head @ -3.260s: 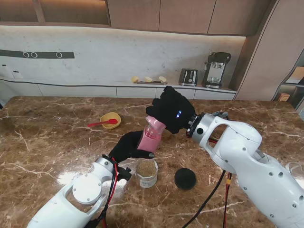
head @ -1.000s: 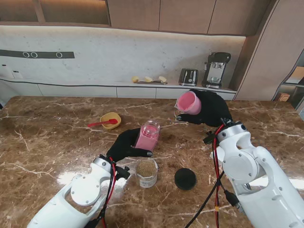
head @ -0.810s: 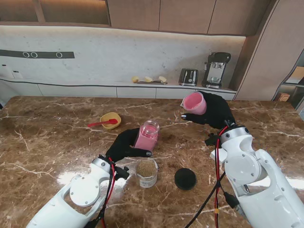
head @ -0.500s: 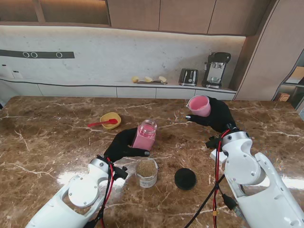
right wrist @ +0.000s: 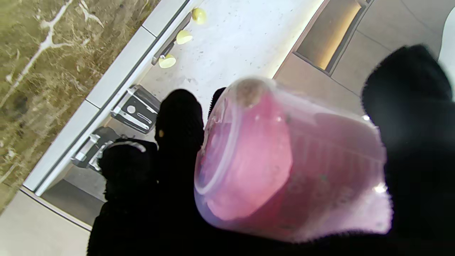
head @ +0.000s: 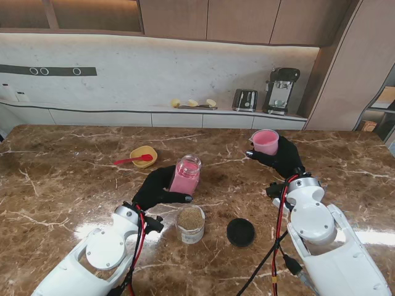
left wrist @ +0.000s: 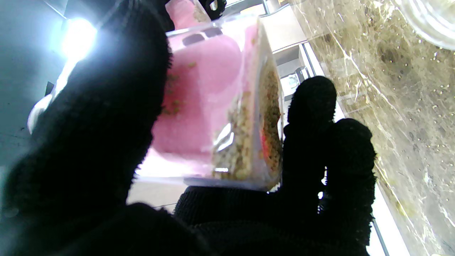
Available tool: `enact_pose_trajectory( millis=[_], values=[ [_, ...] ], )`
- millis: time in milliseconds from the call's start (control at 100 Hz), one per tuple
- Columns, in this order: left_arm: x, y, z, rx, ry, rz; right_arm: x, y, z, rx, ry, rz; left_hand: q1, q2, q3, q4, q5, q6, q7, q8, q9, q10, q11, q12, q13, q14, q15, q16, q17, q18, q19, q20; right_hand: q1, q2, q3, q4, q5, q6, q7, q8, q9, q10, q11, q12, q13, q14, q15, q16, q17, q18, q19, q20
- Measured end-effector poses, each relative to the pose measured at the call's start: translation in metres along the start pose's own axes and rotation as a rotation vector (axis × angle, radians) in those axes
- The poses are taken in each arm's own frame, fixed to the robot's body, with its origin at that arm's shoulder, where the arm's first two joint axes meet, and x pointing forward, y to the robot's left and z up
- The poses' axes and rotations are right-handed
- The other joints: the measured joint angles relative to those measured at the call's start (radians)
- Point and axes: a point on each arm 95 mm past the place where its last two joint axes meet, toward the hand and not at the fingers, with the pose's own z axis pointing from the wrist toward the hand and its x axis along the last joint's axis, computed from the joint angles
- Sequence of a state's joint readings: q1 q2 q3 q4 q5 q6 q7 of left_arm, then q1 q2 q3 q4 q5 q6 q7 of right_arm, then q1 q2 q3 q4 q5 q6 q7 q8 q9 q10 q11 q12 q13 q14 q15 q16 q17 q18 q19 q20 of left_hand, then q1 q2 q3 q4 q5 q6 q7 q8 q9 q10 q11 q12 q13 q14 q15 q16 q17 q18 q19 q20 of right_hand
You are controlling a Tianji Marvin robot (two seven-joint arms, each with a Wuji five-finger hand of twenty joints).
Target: Measure grain into the airtight container
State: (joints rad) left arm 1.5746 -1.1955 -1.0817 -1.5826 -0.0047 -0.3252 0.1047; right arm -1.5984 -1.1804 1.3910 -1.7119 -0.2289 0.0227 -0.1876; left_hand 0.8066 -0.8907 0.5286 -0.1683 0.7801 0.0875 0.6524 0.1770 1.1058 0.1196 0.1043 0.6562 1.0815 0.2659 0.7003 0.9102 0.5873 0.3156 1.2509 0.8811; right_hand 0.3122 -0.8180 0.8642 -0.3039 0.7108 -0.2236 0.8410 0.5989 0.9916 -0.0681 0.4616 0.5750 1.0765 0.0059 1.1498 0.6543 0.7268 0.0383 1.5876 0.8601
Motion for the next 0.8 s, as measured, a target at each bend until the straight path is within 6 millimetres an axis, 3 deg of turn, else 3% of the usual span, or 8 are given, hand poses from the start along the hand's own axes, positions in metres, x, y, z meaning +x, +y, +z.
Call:
enact_pose_trajectory(
  millis=[150, 400, 630, 800],
  values=[
    [0.000, -0.001, -0.001, 0.001, 0.001, 0.002, -0.012, -0.005, 0.003, 0.011, -0.034, 0.038, 0.000, 0.000, 0.000, 0.000, 0.000, 0.000, 0.000, 0.000, 0.000, 0.000, 0.000, 0.000, 0.000, 0.000, 0.000, 0.000, 0.000, 0.000, 0.000, 0.000, 0.026, -0.012, 0.010, 0.000, 0.000, 0.005, 0.000, -0.007, -0.016, 0.002, 0.003, -0.011, -0.041, 0.008, -0.029, -0.001, -0.051, 0.016, -0.076, -0.002],
    [0.001, -0.002, -0.003, 0.004, 0.005, 0.006, -0.029, -0.014, 0.008, 0.051, -0.079, 0.071, 0.000, 0.000, 0.000, 0.000, 0.000, 0.000, 0.000, 0.000, 0.000, 0.000, 0.000, 0.000, 0.000, 0.000, 0.000, 0.000, 0.000, 0.000, 0.000, 0.000, 0.051, -0.020, 0.021, 0.000, -0.002, 0.017, -0.003, -0.012, -0.045, 0.002, -0.005, -0.023, -0.179, -0.031, -0.403, -0.075, -0.292, 0.074, -0.468, -0.106],
    [0.000, -0.003, -0.005, 0.007, 0.004, 0.009, -0.040, -0.024, 0.015, 0.093, -0.111, 0.078, 0.000, 0.000, 0.000, 0.000, 0.000, 0.000, 0.000, 0.000, 0.000, 0.000, 0.000, 0.000, 0.000, 0.000, 0.000, 0.001, 0.000, 0.000, 0.000, 0.000, 0.052, -0.020, 0.021, 0.000, -0.002, 0.024, -0.003, -0.012, -0.079, 0.002, -0.038, -0.036, -0.244, -0.032, -0.515, -0.078, -0.429, 0.099, -0.655, -0.136],
    [0.000, -0.004, -0.006, 0.008, 0.003, 0.010, -0.050, -0.032, 0.023, 0.121, -0.140, 0.092, 0.000, 0.000, 0.000, 0.000, 0.000, 0.000, 0.000, 0.000, 0.000, 0.000, 0.000, 0.000, 0.000, 0.000, 0.000, 0.001, 0.000, 0.000, 0.000, 0.000, 0.092, -0.031, 0.021, 0.000, -0.003, 0.025, -0.015, -0.012, -0.141, 0.002, -0.071, -0.048, -0.401, -0.032, -0.646, -0.125, -0.595, 0.104, -0.821, -0.160]
  ],
)
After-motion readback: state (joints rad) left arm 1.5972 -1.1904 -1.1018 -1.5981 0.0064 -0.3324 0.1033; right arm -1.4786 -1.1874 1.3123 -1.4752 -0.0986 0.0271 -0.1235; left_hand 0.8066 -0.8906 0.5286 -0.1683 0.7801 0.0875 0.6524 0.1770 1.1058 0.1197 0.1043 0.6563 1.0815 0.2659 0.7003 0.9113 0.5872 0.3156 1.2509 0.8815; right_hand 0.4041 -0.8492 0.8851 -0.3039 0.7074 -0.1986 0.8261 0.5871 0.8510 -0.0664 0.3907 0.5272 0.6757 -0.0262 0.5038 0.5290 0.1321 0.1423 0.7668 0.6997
